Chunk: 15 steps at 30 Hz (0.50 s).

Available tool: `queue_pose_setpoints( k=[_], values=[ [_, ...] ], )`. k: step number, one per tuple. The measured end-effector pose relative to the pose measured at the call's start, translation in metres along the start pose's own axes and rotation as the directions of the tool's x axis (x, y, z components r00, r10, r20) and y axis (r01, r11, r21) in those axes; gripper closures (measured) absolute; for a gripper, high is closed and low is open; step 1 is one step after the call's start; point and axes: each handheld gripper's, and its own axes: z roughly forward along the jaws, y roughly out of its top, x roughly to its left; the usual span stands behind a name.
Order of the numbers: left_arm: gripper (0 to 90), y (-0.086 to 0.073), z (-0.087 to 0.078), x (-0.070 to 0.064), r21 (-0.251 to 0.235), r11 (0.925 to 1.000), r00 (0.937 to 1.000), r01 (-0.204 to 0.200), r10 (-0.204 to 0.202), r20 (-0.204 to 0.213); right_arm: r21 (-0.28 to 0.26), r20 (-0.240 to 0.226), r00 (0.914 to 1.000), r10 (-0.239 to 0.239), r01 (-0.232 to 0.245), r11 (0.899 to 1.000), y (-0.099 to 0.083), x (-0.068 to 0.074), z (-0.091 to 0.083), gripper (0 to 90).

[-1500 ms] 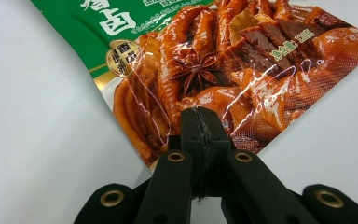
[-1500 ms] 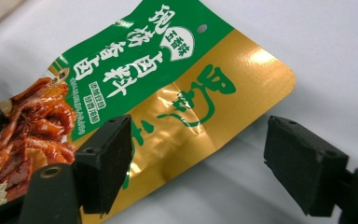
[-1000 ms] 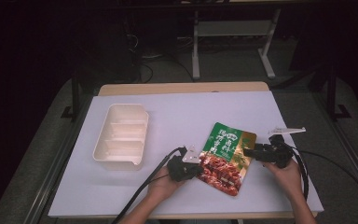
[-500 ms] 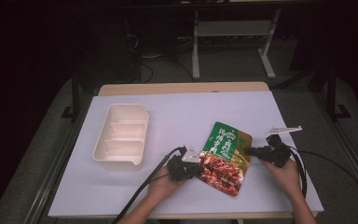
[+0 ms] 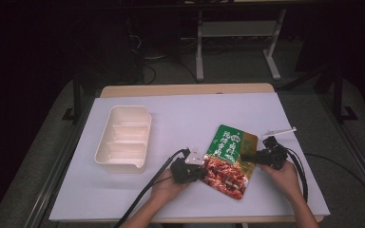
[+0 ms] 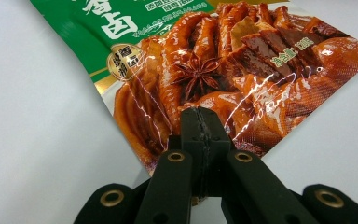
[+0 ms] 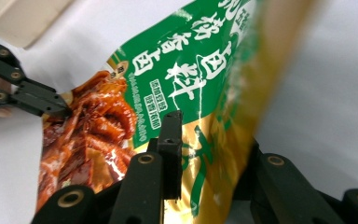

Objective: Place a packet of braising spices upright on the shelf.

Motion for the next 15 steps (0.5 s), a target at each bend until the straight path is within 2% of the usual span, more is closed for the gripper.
queue_pose_setpoints(
  k=[3,9,13,15],
  values=[
    [89.9,0.0000,0.0002,-0.0005,-0.003,1.0000,1.0000,0.003,-0.003,-0.002,-0.005,0.014,0.9999,0.005,-0.005,1.000,0.0012,-0.0005,0.0047,80.3],
    [89.8,-0.0001,-0.0001,-0.0007,0.000,1.0000,1.0000,-0.007,0.007,-0.006,-0.013,0.010,0.9999,0.007,-0.007,1.000,0.0017,-0.0020,0.0050,87.9],
    [89.7,-0.0006,-0.0001,0.0006,-0.007,0.9998,0.9998,0.017,-0.017,0.003,-0.031,0.001,1.0000,-0.007,0.007,0.999,0.0034,-0.0001,0.0004,88.8],
    [89.5,-0.0001,-0.0008,0.0000,-0.005,0.9999,0.9999,0.016,-0.017,-0.004,-0.035,-0.001,1.0000,-0.007,0.007,0.999,0.0040,0.0010,-0.0008,88.8]
  ],
)
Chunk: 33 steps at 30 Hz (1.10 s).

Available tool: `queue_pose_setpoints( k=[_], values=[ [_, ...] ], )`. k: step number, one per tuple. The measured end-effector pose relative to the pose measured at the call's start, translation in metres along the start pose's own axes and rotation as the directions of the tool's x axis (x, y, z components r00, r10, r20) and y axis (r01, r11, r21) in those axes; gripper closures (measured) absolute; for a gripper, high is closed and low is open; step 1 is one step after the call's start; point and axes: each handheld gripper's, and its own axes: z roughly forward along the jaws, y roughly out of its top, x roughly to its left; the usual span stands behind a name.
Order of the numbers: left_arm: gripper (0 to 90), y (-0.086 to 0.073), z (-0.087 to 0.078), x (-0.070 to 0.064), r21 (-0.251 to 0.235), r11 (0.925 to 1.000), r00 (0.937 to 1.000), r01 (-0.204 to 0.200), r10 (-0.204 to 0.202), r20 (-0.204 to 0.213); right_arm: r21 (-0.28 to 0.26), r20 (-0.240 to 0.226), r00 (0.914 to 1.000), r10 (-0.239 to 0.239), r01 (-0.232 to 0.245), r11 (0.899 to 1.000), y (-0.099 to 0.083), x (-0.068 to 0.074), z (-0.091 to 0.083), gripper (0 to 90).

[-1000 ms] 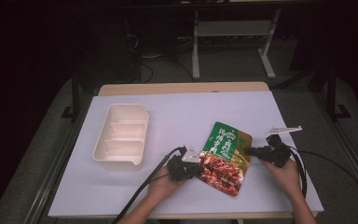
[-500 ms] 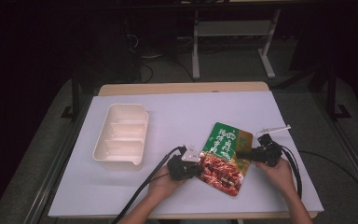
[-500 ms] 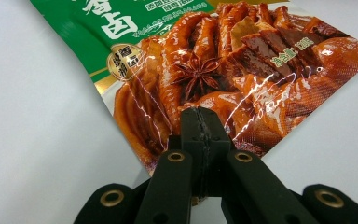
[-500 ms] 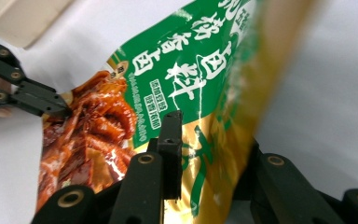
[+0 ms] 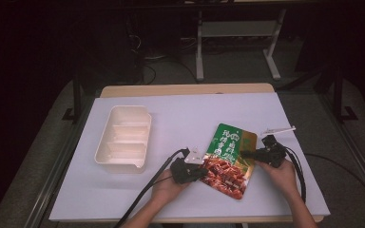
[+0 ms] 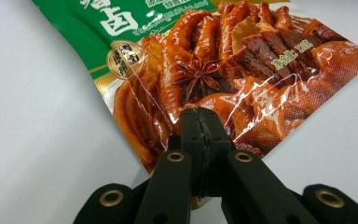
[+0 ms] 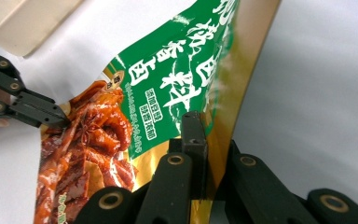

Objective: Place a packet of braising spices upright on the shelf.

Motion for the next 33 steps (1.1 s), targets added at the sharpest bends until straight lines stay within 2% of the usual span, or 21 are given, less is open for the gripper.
queue_pose_setpoints(
  k=[3,6,10,12,17,22,27,31,33],
  values=[
    [88.0,0.000,-0.003,-0.002,0.007,0.9999,0.9999,-0.013,0.013,-0.010,-0.011,0.002,0.9999,-0.013,0.013,1.000,0.003,0.004,-0.004,89.0],
    [86.5,-0.001,-0.011,-0.002,-0.016,0.9999,1.0000,0.000,0.000,-0.006,-0.034,-0.005,0.9996,-0.027,0.027,0.999,0.008,0.009,-0.008,89.1],
    [83.9,-0.005,-0.023,-0.001,-0.039,0.9992,0.9999,0.007,-0.007,-0.012,-0.056,-0.007,0.9981,-0.062,0.062,0.997,0.016,0.019,-0.016,89.1],
    [81.7,-0.007,-0.028,-0.003,-0.039,0.9992,0.9996,0.000,-0.001,-0.028,-0.066,-0.008,0.9967,-0.080,0.080,0.995,0.020,0.024,-0.019,89.2],
    [77.0,-0.014,-0.038,-0.005,-0.049,0.9988,0.9996,0.002,-0.004,-0.029,-0.090,-0.005,0.9925,-0.122,0.121,0.989,0.032,0.039,-0.029,89.2],
    [74.5,-0.024,-0.046,-0.005,-0.060,0.9978,0.9995,0.026,-0.027,-0.018,-0.098,-0.002,0.9879,-0.155,0.154,0.983,0.040,0.049,-0.034,89.2],
    [72.2,-0.034,-0.055,-0.006,-0.091,0.9946,0.9988,0.049,-0.049,-0.004,-0.105,-0.005,0.9839,-0.178,0.177,0.979,0.046,0.056,-0.036,89.2],
    [67.3,-0.043,-0.063,-0.007,-0.115,0.9910,0.9974,0.068,-0.064,0.033,-0.120,-0.006,0.9792,-0.203,0.201,0.972,0.051,0.065,-0.040,89.2],
    [66.9,-0.045,-0.065,-0.008,-0.120,0.9903,0.9971,0.071,-0.067,0.037,-0.125,-0.006,0.9776,-0.210,0.208,0.970,0.052,0.066,-0.040,89.2]
  ],
)
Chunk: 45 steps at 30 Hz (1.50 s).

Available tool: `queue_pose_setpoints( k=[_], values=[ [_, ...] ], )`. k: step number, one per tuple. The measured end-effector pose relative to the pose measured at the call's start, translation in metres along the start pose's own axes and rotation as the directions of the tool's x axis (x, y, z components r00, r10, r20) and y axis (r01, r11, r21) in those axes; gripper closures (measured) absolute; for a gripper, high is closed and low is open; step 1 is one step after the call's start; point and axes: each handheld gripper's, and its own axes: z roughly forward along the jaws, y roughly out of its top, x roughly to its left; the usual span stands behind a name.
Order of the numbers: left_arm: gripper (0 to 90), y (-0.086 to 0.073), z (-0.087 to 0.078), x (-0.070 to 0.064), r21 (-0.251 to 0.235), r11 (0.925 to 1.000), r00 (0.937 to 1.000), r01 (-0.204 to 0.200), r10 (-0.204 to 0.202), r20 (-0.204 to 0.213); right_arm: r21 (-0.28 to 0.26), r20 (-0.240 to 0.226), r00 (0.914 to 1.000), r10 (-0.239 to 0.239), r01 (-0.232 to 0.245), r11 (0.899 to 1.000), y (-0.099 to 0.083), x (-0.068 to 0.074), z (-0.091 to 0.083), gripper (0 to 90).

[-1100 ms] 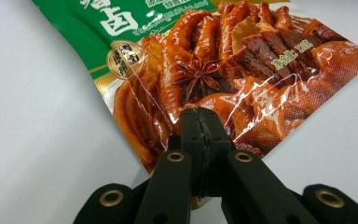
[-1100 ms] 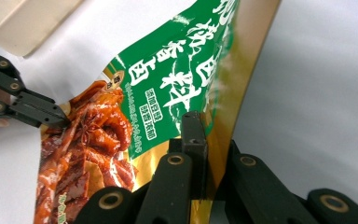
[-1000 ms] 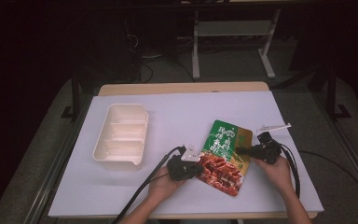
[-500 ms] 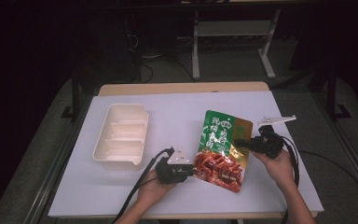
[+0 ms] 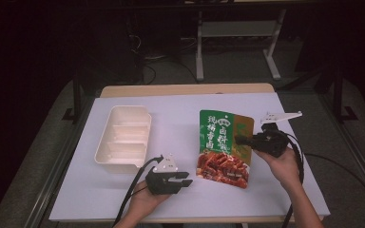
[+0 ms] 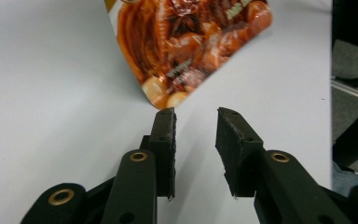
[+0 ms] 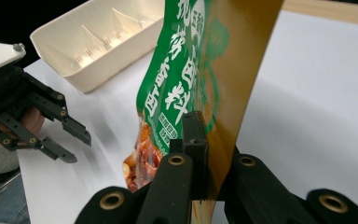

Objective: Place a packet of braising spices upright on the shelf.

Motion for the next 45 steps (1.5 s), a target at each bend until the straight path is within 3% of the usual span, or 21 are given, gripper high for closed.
queue_pose_setpoints(
  k=[8,22,32,45],
  values=[
    [55.4,-0.013,-0.011,-0.003,-0.004,1.0000,0.9999,0.009,-0.009,-0.014,-0.011,-0.007,0.9988,-0.049,0.049,0.999,0.016,0.015,0.000,89.3],
    [46.2,-0.028,-0.028,-0.006,-0.017,0.9998,0.9996,0.007,-0.008,-0.029,-0.019,-0.007,0.9943,-0.107,0.107,0.994,0.044,0.032,0.010,89.5],
    [40.6,-0.029,-0.037,-0.006,-0.054,0.9985,0.9995,0.000,-0.001,-0.030,-0.030,-0.008,0.9926,-0.121,0.121,0.992,0.060,0.038,0.021,89.5],
    [35.8,-0.031,-0.037,-0.005,-0.068,0.9977,0.9999,-0.011,0.010,-0.013,-0.062,-0.029,0.9905,-0.135,0.133,0.989,0.088,0.045,0.031,89.5]
  ],
)
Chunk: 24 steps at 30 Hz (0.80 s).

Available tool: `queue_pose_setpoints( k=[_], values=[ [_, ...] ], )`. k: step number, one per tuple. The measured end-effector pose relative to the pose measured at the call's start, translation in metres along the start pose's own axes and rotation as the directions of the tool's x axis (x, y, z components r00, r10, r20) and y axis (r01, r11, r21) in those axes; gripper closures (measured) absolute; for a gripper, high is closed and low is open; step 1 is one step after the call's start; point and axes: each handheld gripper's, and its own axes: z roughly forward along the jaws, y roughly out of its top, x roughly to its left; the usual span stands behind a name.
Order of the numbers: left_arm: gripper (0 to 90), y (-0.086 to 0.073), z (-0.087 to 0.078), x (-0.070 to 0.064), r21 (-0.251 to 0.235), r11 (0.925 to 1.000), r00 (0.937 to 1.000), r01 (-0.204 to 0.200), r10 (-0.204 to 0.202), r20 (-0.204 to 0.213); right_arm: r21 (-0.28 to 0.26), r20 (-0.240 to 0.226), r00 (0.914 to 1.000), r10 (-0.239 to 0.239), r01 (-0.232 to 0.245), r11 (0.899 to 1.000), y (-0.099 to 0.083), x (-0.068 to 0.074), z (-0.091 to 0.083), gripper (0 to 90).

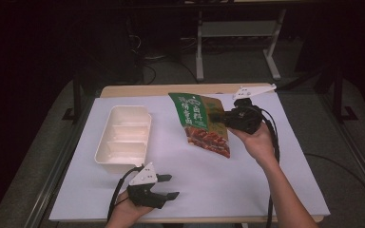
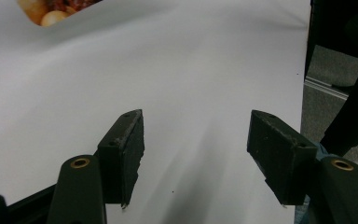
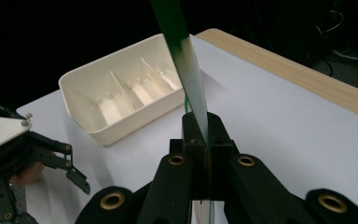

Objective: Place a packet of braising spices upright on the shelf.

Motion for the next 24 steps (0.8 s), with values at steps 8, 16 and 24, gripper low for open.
queue_pose_setpoints(
  k=[8,16,24],
  values=[
    [34.6,0.001,-0.005,0.002,-0.016,0.9999,1.0000,-0.006,0.006,-0.004,-0.006,-0.016,0.9996,-0.025,0.025,1.000,0.018,0.007,0.010,89.4],
    [34.4,-0.001,-0.010,0.003,-0.045,0.9990,1.0000,0.004,-0.004,0.007,-0.023,-0.041,0.9981,-0.046,0.045,0.999,0.038,0.019,0.023,89.5],
    [33.6,-0.004,-0.009,-0.002,-0.044,0.9989,0.9997,-0.016,0.017,0.019,-0.034,-0.070,0.9955,-0.064,0.062,0.998,0.056,0.029,0.044,89.5]
  ],
)
